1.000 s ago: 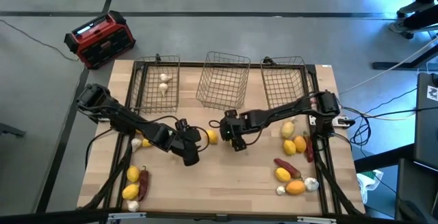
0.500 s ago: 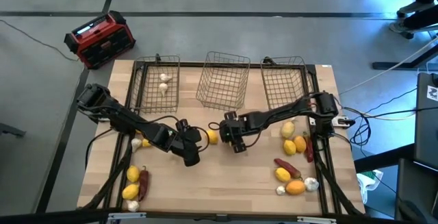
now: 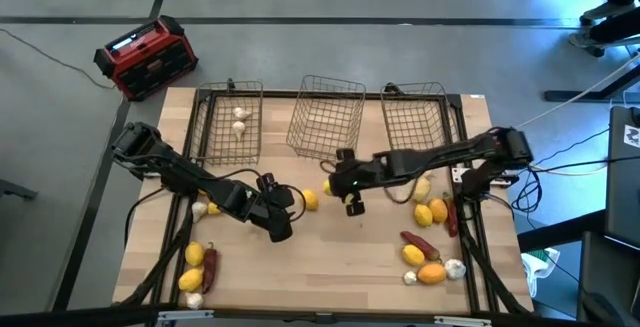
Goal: Sort produce into baskets
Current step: Put the lemon into the middle wire basket
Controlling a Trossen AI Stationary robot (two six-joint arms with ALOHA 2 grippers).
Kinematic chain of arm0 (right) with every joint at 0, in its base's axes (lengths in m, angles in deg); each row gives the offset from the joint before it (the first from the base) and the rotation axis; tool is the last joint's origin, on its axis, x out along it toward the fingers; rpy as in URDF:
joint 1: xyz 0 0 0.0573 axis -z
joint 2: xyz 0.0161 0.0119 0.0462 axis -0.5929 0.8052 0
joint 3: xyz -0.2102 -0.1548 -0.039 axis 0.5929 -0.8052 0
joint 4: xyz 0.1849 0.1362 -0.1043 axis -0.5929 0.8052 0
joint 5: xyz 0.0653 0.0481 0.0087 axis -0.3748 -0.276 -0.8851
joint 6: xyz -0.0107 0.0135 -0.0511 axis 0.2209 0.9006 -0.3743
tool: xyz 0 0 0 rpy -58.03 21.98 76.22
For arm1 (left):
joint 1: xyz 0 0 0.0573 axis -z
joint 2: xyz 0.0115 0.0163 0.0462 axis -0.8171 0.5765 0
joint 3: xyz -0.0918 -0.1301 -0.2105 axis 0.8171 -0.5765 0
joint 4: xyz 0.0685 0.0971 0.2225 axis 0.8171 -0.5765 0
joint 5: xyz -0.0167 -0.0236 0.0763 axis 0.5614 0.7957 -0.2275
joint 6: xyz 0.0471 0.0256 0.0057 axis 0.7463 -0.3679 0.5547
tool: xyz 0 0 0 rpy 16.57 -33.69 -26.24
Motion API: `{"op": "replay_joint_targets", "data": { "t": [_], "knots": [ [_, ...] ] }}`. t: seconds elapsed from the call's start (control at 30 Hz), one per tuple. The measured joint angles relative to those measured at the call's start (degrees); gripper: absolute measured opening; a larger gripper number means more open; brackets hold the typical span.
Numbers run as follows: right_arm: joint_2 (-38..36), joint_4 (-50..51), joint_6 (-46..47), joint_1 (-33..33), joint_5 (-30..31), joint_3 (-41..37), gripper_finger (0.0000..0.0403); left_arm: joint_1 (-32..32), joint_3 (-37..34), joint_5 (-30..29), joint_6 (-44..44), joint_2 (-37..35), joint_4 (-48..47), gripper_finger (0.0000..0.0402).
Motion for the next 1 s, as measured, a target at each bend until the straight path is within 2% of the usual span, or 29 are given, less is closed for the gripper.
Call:
{"op": "replay_joint_targets", "data": {
  "t": [0.2,0.37,0.77,1.0],
  "knots": [
    [-5.5,-0.1,-1.7,2.5,5.4,0.0,0.0201,0.0,0.0,-0.7,-0.1,0.0,0.1,0.0266],
    [-7.3,-0.4,-3.3,7.0,8.7,0.0,0.0200,0.0,0.0,-0.7,-0.3,0.0,0.2,0.0266],
    [-6.1,-7.8,-2.8,18.6,6.6,0.1,0.0200,0.0,0.0,-0.7,-1.3,0.0,0.4,0.0266],
    [-1.5,-11.4,-2.8,22.3,5.6,2.3,0.0200,0.0,0.0,-0.7,-1.0,0.0,1.1,0.0266]
  ]
}}
